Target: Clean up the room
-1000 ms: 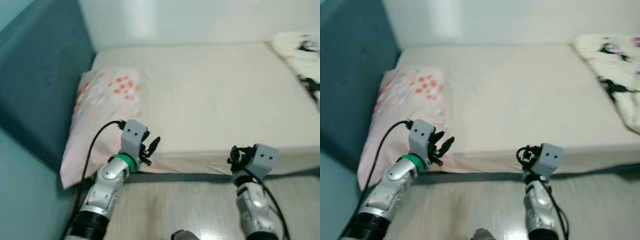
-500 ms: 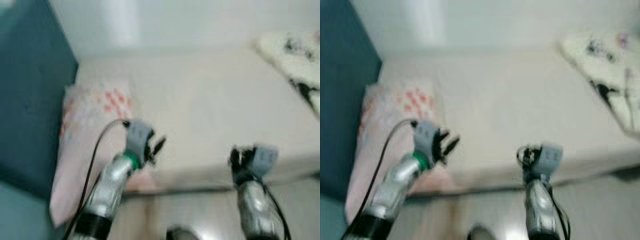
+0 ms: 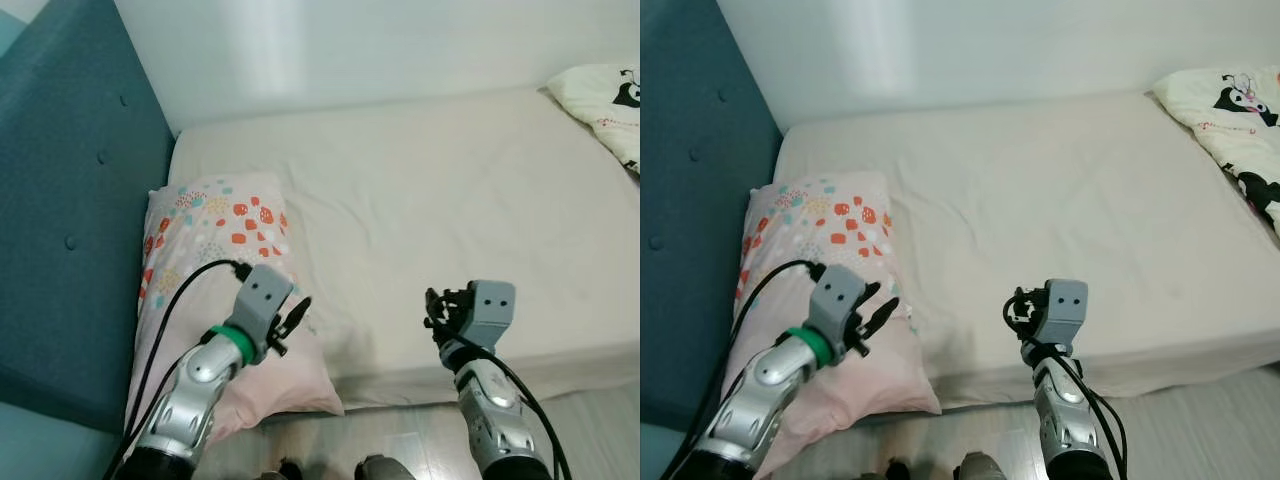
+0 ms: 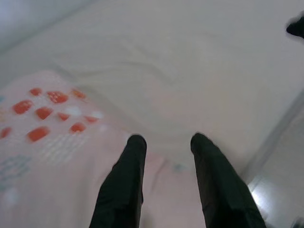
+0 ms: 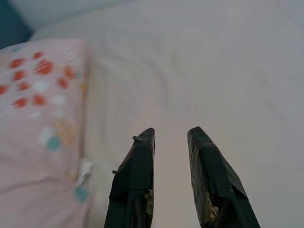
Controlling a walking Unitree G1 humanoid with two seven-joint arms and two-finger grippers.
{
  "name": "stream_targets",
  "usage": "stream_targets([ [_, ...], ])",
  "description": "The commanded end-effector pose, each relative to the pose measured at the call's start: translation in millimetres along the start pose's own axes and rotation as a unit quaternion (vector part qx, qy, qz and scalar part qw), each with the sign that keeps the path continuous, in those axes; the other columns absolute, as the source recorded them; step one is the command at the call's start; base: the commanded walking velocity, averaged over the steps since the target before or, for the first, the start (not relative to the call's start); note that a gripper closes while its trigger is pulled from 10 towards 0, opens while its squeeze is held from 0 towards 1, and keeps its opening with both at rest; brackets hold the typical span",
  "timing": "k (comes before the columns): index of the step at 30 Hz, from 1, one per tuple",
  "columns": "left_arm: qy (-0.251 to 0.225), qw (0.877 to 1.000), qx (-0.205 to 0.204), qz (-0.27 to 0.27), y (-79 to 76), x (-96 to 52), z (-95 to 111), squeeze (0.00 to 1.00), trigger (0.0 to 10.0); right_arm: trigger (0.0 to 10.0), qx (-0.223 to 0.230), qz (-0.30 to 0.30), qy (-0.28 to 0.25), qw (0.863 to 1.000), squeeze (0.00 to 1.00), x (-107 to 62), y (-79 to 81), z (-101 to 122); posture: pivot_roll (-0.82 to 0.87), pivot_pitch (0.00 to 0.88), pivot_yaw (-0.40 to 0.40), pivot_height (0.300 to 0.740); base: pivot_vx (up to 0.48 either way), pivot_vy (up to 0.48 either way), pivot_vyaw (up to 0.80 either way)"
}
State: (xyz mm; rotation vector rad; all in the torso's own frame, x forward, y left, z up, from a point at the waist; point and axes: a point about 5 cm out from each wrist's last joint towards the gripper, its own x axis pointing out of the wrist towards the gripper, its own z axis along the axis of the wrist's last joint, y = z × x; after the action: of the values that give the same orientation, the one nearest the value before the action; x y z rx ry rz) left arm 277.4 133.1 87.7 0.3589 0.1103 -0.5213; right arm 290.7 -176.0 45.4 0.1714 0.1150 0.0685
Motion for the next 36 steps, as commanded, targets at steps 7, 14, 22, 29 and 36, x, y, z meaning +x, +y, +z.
stream_targets([
  [7, 0.069, 0.997, -0.011, 0.028, 10.6, -41.0, -28, 0.0, 10.0, 10.0, -0.008, 0.05, 0.052, 0.997, 0.0, 2.4, 10.0, -17, -0.07, 0.094, 0.059, 0.74, 0.0, 0.0, 0.0],
  [14, 0.039, 0.99, -0.091, 0.098, 6.8, -33.9, -24, 0.0, 10.0, 10.0, -0.032, 0.068, 0.006, 0.997, 0.0, 16.7, 20.2, 3, -0.07, 0.109, 0.036, 0.74, 0.0, 0.0, 0.0],
  [22, 0.02, 0.982, -0.105, 0.154, 11.6, -20.3, -15, 0.0, 10.0, 10.0, -0.042, 0.051, -0.019, 0.998, 0.0, 15.6, 14.9, 10, -0.07, 0.109, 0.026, 0.74, 0.0, 0.0, 0.0],
  [29, 0.019, 0.98, -0.11, 0.164, 14.0, -13.9, -13, 0.0, 10.0, 10.0, -0.052, 0.036, -0.016, 0.998, 0.0, 13.4, 8.4, 6, -0.08, 0.095, 0.04, 0.735, 0.0, 0.0, 0.0],
  [36, 0.016, 0.981, -0.105, 0.161, 13.0, -10.9, -11, 0.0, 10.0, 10.0, -0.051, 0.034, -0.02, 0.998, 0.0, 13.9, 10.6, 5, -0.08, 0.086, 0.045, 0.71, 0.0, 0.0, 0.0],
])
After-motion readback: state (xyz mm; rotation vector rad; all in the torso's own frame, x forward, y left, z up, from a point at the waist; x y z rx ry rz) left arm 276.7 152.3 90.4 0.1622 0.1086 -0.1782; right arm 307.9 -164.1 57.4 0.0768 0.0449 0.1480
